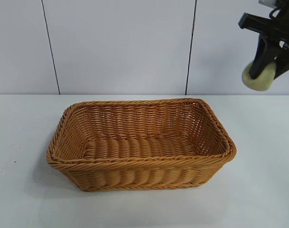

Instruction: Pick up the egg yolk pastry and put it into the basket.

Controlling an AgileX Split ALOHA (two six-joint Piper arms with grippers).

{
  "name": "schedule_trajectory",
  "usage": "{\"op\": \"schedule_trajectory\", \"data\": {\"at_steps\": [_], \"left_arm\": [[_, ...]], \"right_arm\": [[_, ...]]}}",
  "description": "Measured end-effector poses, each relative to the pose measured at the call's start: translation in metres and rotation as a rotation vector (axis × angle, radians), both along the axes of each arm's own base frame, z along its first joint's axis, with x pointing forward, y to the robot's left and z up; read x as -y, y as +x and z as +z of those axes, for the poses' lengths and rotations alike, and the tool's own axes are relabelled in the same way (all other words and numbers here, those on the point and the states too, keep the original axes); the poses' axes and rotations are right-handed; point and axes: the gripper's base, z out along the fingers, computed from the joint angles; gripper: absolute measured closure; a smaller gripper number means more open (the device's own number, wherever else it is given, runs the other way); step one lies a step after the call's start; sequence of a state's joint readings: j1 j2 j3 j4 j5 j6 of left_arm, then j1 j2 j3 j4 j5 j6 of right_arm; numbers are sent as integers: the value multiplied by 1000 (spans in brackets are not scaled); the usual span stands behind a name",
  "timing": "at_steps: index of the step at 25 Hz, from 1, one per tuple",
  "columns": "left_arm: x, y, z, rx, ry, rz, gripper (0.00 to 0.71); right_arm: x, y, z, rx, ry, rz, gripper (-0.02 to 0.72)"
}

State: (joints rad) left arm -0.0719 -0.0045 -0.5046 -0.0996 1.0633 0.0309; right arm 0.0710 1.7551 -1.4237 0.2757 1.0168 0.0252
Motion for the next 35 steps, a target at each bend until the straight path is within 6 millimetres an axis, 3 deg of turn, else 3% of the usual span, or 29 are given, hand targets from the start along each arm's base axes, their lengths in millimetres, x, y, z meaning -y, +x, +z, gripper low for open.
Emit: {"op": "schedule_trajectory", "data": {"at_steps": [8,13,16,20,23,26,30,35], "left_arm": [[0,0,0,0,0,0,50],[0,0,0,0,0,0,50],[0,0,0,0,0,0,50],[0,0,0,0,0,0,50],[0,0,0,0,0,0,50],[0,0,0,0,1,1,50],[0,0,0,0,1,1,50],[0,0,0,0,1,1,50]], "right_arm": [[-111,-17,4,79,64,208,514],[-167,-26,-29,51,69,299,514],[-186,-24,-58,26,55,323,514],[-197,-20,-97,-32,26,329,506],[-198,-18,-114,-60,11,327,442],[-198,-17,-116,-58,11,325,310],[-198,-18,-116,-73,7,329,76],[-195,-19,-98,-80,-32,375,17]]}}
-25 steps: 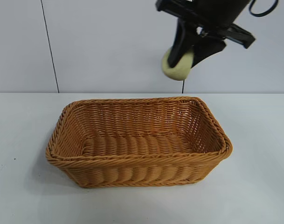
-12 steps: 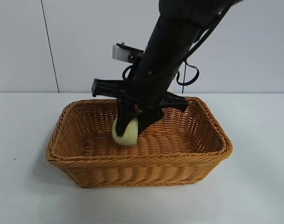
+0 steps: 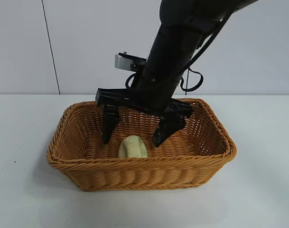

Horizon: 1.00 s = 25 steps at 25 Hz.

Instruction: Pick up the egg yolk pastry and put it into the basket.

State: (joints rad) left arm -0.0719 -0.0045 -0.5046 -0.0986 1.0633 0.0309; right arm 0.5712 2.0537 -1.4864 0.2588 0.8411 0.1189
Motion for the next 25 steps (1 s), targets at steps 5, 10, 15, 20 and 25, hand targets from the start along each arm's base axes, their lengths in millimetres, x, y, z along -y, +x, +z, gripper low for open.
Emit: {"op": "schedule_trajectory", "data": {"at_steps": [5,10,15,20,25], "left_arm": [[0,0,0,1,0,0,50],[0,0,0,1,0,0,50],[0,0,0,1,0,0,50],[0,0,0,1,0,0,50],[0,0,0,1,0,0,50]], "right_arm": [[9,9,42,37,-161,52,10],[29,24,69,73,-280,-8,10],[74,48,73,71,-292,-116,10],[144,71,73,52,-311,-251,10],[216,81,73,26,-323,-400,10]]}}
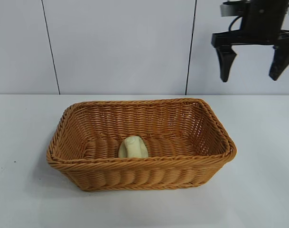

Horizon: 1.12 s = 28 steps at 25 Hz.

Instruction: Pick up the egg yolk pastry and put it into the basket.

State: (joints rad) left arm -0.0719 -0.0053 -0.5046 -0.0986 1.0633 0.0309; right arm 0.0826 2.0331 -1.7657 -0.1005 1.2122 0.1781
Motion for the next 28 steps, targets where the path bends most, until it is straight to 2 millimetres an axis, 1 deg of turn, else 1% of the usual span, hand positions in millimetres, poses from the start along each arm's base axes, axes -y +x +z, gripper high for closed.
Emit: {"op": "schedule_trajectory", "data": {"at_steps": [2,3,5,8,11,15,17,18,20,23,26,28], "left_arm": [[0,0,0,0,0,0,50],[0,0,0,0,0,0,50],[0,0,0,0,0,0,50],[0,0,0,0,0,0,50],[0,0,0,0,0,0,50],[0,0,0,0,0,0,50],[0,0,0,0,0,0,50],[0,0,0,0,0,0,50],[0,0,0,0,0,0,50],[0,0,0,0,0,0,50],[0,0,0,0,0,0,50],[0,0,0,0,0,0,50]], "right_arm": [[21,0,1,0,1,-45,10],[21,0,1,0,1,-45,10],[40,-7,0,-16,9,-70,10],[44,-23,1,-47,13,-52,10],[43,-48,3,-81,20,-40,10],[41,-91,16,-95,23,-40,10],[40,-116,27,-78,28,-40,10],[39,-128,29,-78,33,-41,10],[38,-154,39,-49,36,-41,10],[36,-197,50,-1,46,-42,10],[34,-234,51,35,56,-43,10],[33,-259,51,92,56,-30,10]]}}
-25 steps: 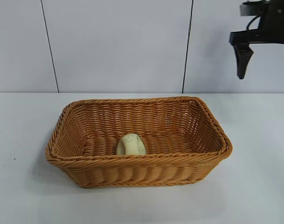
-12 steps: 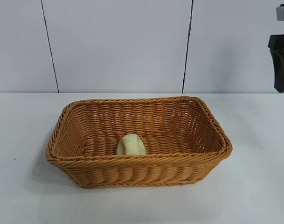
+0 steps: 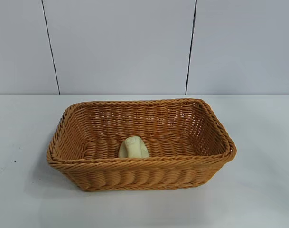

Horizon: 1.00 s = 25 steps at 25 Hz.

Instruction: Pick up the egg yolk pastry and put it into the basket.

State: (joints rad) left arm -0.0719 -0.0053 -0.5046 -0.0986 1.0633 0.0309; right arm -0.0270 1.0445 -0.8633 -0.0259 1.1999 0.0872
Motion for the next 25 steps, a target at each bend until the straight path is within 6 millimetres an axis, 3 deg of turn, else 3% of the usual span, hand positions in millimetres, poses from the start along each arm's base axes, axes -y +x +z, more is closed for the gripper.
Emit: {"op": "schedule_trajectory", "data": {"at_steps": [9,21,25], "left_arm": [[0,0,0,0,0,0,50],[0,0,0,0,0,0,50],[0,0,0,0,0,0,50]], "right_arm": [[-5,-87,-37,269,-10,66,10],[-7,-160,-18,787,-29,66,10],[-8,-171,-18,858,-33,67,10]]}}
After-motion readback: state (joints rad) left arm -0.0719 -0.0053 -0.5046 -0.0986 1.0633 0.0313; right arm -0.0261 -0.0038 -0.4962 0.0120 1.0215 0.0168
